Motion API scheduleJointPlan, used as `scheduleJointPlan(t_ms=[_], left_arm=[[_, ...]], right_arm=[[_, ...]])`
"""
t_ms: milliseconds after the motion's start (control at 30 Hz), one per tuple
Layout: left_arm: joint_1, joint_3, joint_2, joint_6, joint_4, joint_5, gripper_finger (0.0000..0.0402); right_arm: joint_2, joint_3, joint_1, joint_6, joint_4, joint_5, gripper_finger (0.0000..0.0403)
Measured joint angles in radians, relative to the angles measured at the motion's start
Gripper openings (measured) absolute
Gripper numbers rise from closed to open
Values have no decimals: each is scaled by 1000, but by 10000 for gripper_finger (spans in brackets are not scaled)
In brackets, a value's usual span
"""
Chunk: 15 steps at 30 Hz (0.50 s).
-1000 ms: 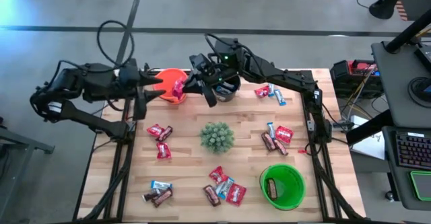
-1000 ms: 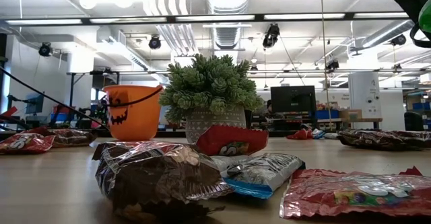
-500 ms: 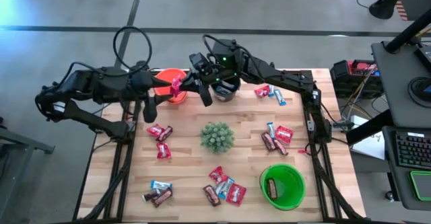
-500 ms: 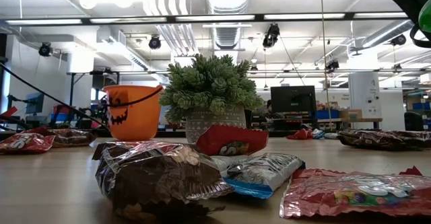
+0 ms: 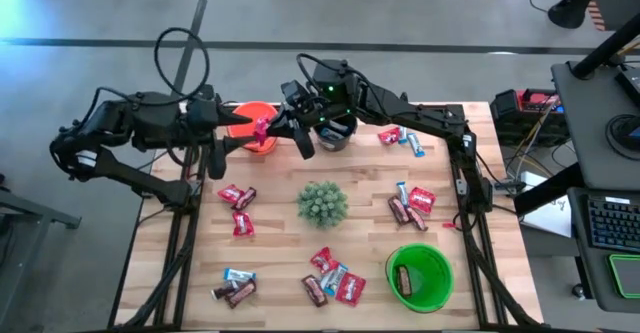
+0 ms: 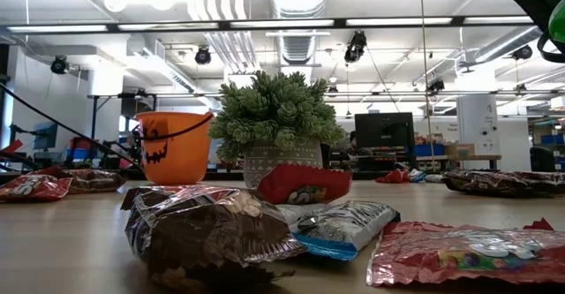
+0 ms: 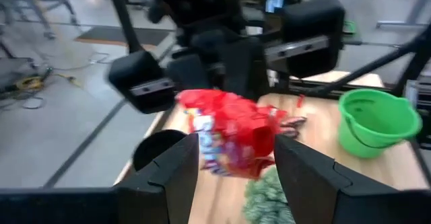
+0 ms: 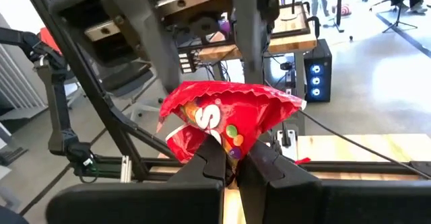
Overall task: Organize candy in baskets
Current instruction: Put the red candy into the orange bucket
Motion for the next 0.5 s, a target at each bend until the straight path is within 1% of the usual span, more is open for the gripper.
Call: scheduleJointPlan(t_ms=[100, 400, 500], left_arm=[[0, 2, 16, 0, -3, 23, 176], [0, 3, 36, 37, 5, 15, 176], [1, 3, 37, 52, 6, 13, 168]], right_arm=[[0, 0, 1, 0, 0, 0, 9], [0, 0, 3, 5, -1, -1, 9], [0, 0, 3, 7, 1, -2, 9]])
